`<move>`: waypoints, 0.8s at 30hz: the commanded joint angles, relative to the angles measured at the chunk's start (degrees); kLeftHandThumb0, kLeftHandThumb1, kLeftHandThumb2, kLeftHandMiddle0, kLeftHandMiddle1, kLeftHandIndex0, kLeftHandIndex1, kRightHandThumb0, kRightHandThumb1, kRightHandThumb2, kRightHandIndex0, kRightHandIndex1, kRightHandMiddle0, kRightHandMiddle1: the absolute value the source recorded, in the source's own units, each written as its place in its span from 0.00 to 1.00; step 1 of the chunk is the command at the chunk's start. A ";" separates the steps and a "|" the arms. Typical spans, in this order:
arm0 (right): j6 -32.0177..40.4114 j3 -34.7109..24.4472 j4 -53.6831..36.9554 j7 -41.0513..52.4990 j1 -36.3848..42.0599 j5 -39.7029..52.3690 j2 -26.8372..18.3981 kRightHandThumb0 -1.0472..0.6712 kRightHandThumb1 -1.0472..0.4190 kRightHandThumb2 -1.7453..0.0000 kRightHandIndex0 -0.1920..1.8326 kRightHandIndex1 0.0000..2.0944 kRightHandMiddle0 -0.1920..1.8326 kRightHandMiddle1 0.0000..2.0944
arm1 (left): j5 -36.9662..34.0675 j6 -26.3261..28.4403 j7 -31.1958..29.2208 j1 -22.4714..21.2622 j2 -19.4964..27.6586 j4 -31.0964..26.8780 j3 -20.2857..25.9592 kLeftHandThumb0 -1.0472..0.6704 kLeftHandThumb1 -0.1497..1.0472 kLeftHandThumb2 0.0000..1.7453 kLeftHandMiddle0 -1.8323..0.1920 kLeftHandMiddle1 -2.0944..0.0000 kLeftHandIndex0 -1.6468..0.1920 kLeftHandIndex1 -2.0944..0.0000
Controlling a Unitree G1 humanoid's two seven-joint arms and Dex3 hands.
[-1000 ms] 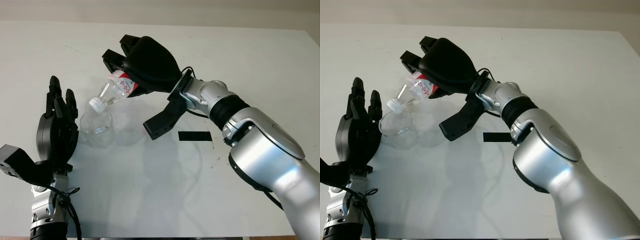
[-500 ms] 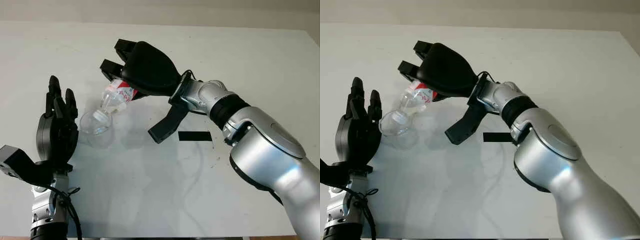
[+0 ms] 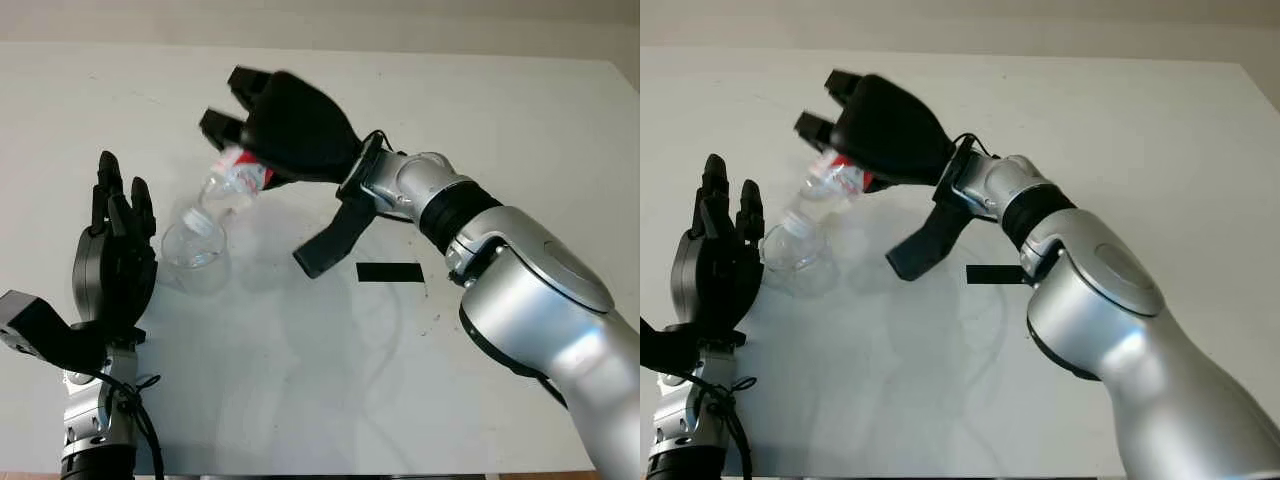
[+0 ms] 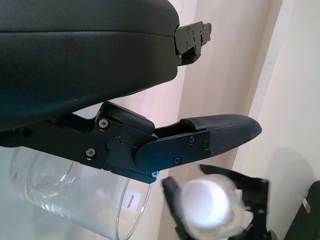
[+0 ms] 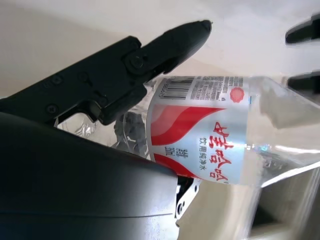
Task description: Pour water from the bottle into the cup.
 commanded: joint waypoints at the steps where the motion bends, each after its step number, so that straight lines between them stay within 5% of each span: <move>1: -1.91 -4.75 -0.11 5.37 1.50 5.38 0.89 0.37 0.00 0.86 0.67 1.00 0.47 1.00 | -0.08 0.23 -0.15 1.61 -0.68 1.46 -0.09 0.16 1.00 0.36 1.00 1.00 1.00 1.00; 12: -1.44 -31.50 -3.09 41.04 7.38 39.35 5.85 0.39 0.00 0.79 0.66 1.00 0.53 1.00 | -0.35 0.31 -0.27 1.85 -0.95 1.69 -0.08 0.17 1.00 0.37 1.00 1.00 1.00 1.00; 24: 4.78 -44.20 -11.75 53.56 18.07 52.99 3.70 0.40 0.00 0.76 0.68 1.00 0.54 1.00 | -0.14 0.00 -1.11 0.96 -0.61 4.14 0.05 0.16 1.00 0.38 1.00 1.00 1.00 1.00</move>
